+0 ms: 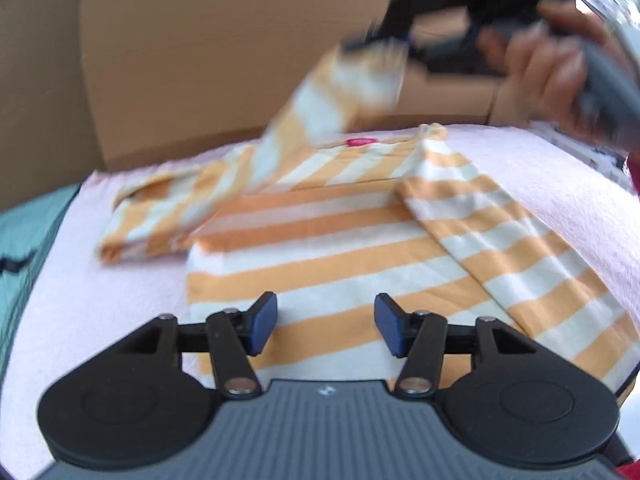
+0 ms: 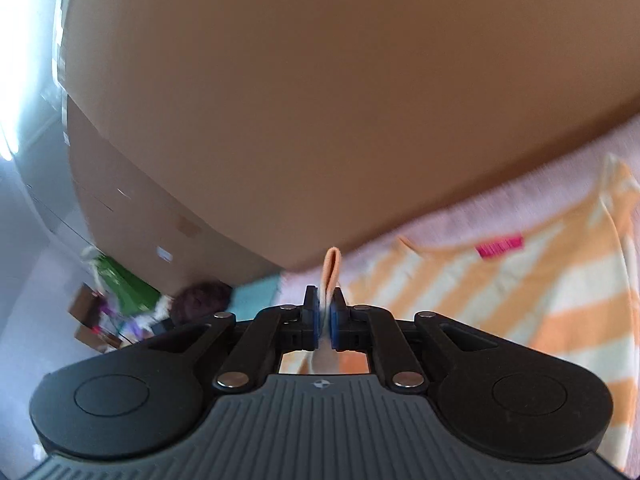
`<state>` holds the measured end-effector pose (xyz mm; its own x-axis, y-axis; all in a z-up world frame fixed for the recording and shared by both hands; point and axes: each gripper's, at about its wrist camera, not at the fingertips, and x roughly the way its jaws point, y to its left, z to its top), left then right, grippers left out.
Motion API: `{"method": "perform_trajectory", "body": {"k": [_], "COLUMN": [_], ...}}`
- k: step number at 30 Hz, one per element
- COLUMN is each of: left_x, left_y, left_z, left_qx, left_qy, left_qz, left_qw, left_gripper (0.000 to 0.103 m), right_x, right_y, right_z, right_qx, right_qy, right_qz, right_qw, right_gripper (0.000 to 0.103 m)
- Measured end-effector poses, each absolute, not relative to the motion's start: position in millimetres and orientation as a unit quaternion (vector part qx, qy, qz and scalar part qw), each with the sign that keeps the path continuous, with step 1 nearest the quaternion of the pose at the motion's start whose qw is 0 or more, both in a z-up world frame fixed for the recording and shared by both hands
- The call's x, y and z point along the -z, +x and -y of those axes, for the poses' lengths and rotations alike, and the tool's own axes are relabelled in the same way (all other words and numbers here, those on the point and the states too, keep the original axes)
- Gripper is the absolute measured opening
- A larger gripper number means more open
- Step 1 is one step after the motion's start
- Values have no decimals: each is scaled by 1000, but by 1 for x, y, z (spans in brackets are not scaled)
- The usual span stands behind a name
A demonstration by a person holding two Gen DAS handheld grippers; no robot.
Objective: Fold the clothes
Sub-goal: 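Lift the sleeve with the right gripper and lay it across the shirt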
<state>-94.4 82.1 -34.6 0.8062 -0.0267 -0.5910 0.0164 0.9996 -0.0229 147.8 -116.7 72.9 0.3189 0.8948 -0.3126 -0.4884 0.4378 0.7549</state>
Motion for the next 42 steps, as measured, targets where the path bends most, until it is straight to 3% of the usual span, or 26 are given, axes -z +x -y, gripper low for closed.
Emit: {"method": "perform_trajectory", "body": {"k": [6,11,24,30,39,42], "left_x": [24,30,31,31,31,32], "left_y": [-48,4,-3,-4,2,5], "left_z": [-111,-113,-121,-105,-75,-77], "left_qx": [-20,-25,-69,-47,-49,-57], "left_qy": [-102,-154,-151,-112,-45,-55], "left_qz": [-313,-323,-294,-299,-307,-311], "left_qw": [944,933,941,947,949,947], "left_gripper": [56,57,65,83,84,89], "right_x": [-171,-195,-134,-91,-44,-28], "right_y": [172,175,209,220,225,224], "right_z": [122,131,207,246,293,301], "right_qx": [-482,-454,-394,-370,-350,-342], "right_qy": [281,251,338,385,445,445], "right_qz": [-264,-247,-256,-260,-237,-240], "right_qw": [787,819,816,805,789,792], "right_gripper": [6,6,6,6,6,6]}}
